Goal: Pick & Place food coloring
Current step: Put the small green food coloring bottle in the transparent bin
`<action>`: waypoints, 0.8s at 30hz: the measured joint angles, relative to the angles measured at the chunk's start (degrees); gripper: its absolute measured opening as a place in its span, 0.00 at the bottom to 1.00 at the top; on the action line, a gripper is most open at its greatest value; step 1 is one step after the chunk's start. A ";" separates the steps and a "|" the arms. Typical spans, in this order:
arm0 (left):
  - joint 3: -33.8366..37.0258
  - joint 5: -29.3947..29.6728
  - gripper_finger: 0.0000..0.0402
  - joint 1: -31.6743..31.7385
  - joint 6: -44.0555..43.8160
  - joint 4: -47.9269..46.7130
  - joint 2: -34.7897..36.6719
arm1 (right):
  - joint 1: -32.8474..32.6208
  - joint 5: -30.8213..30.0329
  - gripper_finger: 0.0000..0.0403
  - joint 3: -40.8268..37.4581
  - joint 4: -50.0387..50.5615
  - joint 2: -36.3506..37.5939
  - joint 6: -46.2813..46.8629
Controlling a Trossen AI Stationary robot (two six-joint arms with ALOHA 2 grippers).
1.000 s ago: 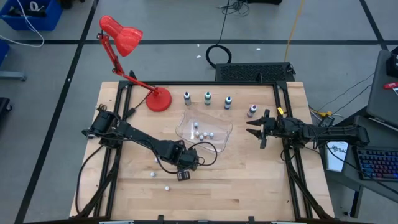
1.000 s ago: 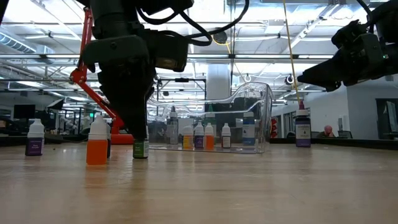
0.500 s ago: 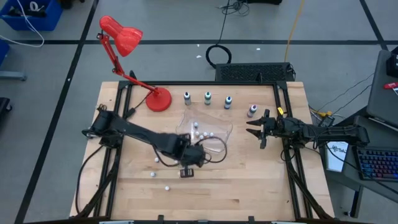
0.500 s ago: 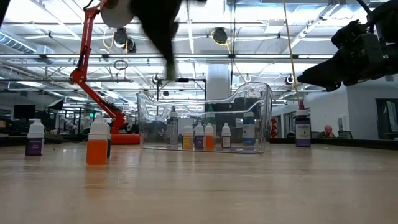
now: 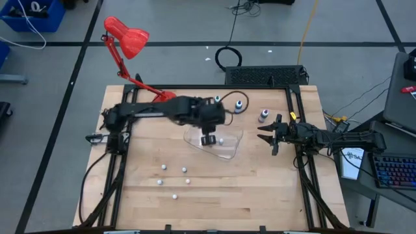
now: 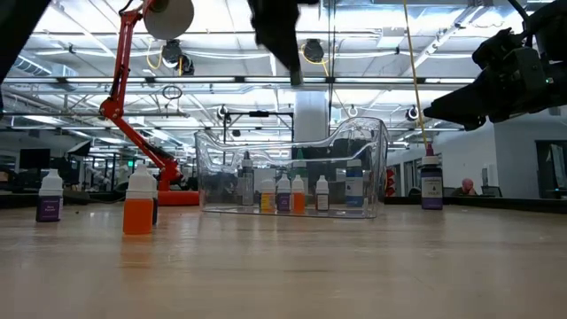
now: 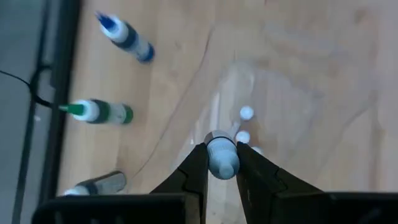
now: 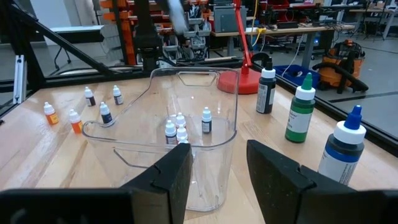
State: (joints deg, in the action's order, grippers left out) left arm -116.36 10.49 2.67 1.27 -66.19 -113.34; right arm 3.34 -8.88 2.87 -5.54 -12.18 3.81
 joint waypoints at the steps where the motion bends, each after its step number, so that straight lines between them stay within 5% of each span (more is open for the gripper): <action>1: 0.00 -1.20 0.15 0.74 0.81 -0.21 -1.46 | 0.01 -0.01 0.36 0.00 -0.02 -0.01 0.00; 6: 0.04 -7.51 0.15 2.82 5.03 0.26 -7.27 | 0.00 -0.01 0.36 0.00 -0.04 0.01 0.00; 24: 0.64 -7.48 0.15 4.70 10.21 4.41 -16.51 | 0.00 -0.01 0.36 0.00 -0.02 0.01 0.00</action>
State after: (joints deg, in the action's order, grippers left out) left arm -115.71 3.01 7.37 11.49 -61.78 -129.84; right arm 3.34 -8.88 2.87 -5.56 -12.16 3.81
